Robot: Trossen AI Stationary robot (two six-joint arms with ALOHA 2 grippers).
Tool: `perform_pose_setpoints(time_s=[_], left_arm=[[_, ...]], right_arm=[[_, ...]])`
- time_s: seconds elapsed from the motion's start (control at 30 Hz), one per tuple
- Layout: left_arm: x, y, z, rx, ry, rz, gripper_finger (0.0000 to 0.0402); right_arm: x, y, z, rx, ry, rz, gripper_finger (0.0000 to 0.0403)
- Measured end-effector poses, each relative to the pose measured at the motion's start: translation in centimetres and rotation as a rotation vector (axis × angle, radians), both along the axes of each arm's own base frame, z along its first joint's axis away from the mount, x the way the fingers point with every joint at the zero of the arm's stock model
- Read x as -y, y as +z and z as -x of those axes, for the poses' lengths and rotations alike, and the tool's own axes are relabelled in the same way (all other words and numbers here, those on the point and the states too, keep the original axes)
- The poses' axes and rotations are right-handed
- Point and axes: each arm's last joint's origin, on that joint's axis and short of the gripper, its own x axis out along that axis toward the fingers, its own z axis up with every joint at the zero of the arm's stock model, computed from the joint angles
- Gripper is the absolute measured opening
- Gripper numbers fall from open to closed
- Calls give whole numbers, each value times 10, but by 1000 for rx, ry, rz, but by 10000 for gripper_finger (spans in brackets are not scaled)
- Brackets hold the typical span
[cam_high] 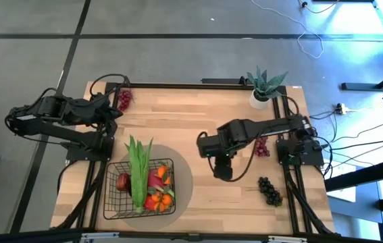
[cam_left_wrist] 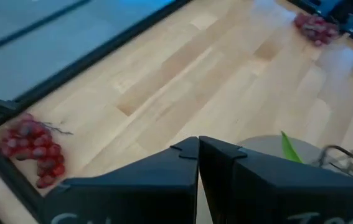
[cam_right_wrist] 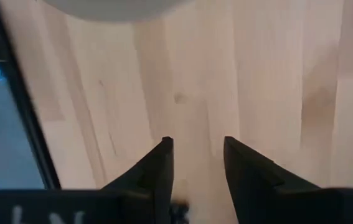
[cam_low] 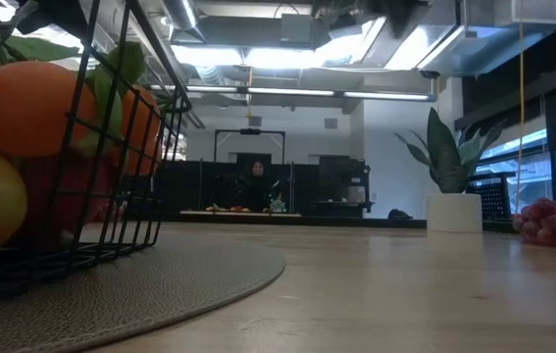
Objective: Build produce basket
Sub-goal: Put the right violet grapes into the black wire basket
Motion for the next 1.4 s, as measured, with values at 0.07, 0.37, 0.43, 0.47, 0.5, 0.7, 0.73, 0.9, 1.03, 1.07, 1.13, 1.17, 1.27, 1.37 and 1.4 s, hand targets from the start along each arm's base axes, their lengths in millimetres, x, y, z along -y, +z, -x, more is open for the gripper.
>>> perform_pose_setpoints(time_s=[0.07,0.37,0.43,0.47,0.5,0.7,0.73,0.9,1.03,1.07,1.13,1.17,1.27,1.37,1.4], left_arm=[[1,0,0,0,-21,21,0],[2,-3,-12,-48,-28,26,0],[2,-4,-16,-62,-26,28,0],[2,-4,-18,-68,-25,29,0],[2,-5,-19,-75,-24,30,0],[3,-8,-30,-113,-18,33,0],[3,-9,-32,-117,-13,39,0],[3,-10,-37,-135,-5,46,0],[3,-11,-39,-138,2,53,0],[3,-11,-39,-136,5,56,0],[3,-11,-39,-133,8,59,0],[3,-11,-39,-133,8,59,0],[3,-11,-39,-133,8,59,0],[3,-11,-39,-133,8,59,0],[3,-11,-39,-133,8,59,0]], right_arm=[[4,-8,14,-58,-83,15,125],[42,-45,79,-226,-663,122,125],[52,-58,90,-280,-784,147,125],[57,-66,94,-312,-835,158,125],[61,-73,98,-340,-875,163,125],[87,-115,112,-444,-911,177,125],[90,-121,113,-441,-905,169,125],[105,-150,120,-437,-922,141,125],[112,-165,130,-480,-952,148,125],[113,-168,132,-489,-958,149,125],[115,-172,137,-506,-969,150,125],[116,-175,138,-514,-974,150,125],[118,-181,140,-504,-986,136,125],[119,-187,143,-495,-994,130,125],[119,-189,144,-496,-996,123,125]])
